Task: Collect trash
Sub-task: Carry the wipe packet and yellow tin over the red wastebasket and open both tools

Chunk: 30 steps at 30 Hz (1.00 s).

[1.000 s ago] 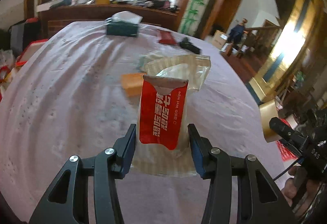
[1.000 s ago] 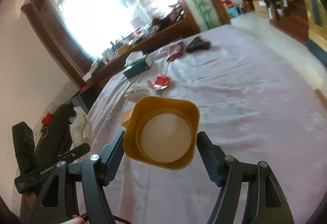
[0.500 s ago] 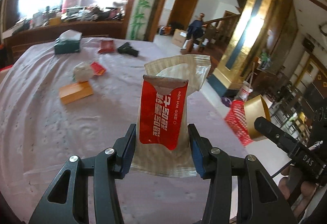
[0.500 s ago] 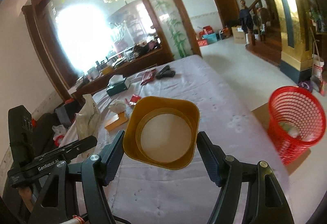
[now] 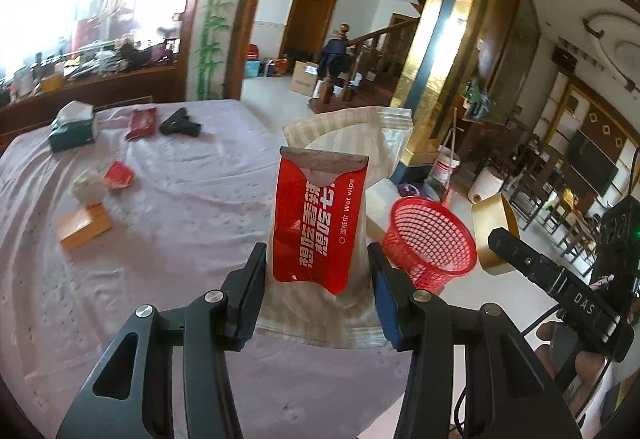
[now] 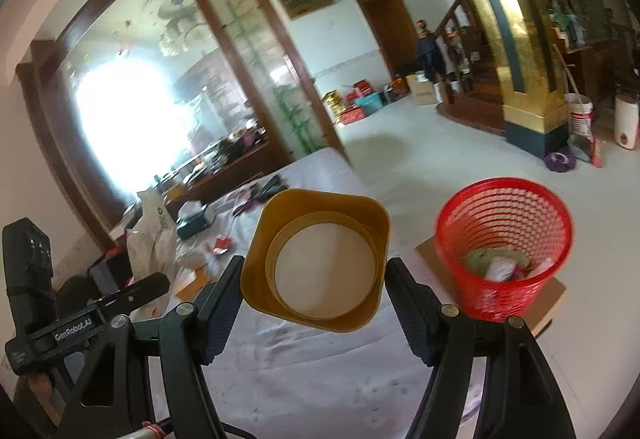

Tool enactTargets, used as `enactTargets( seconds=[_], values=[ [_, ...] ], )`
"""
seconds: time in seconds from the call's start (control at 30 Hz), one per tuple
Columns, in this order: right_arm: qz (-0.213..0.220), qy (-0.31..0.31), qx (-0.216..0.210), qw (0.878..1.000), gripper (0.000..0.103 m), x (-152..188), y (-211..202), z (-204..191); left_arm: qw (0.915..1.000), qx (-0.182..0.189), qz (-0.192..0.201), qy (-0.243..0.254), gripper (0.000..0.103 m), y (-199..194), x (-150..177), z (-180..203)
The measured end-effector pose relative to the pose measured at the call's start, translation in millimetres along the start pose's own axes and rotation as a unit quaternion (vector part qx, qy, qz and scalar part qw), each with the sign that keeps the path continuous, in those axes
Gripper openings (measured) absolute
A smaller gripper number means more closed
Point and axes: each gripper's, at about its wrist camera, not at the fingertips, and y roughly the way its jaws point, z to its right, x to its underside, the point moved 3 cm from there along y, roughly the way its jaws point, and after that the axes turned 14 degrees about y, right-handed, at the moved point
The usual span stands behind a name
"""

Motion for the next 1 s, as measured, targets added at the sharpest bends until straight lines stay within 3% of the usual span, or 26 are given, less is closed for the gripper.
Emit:
enactTargets(
  seconds=[0.57, 1.0],
  values=[
    [0.061, 0.052, 0.034, 0.996, 0.075, -44.2, -29.6, 67.3, 0.9954, 0.075, -0.013, 0.058, 0.048, 64.4, -47.9, 73.1],
    [0.066, 0.104, 0.068, 0.99, 0.075, -59.9, -27.5, 130.5, 0.9838, 0.142, -0.083, 0.071, 0.048, 139.1, -59.5, 115.3]
  ],
)
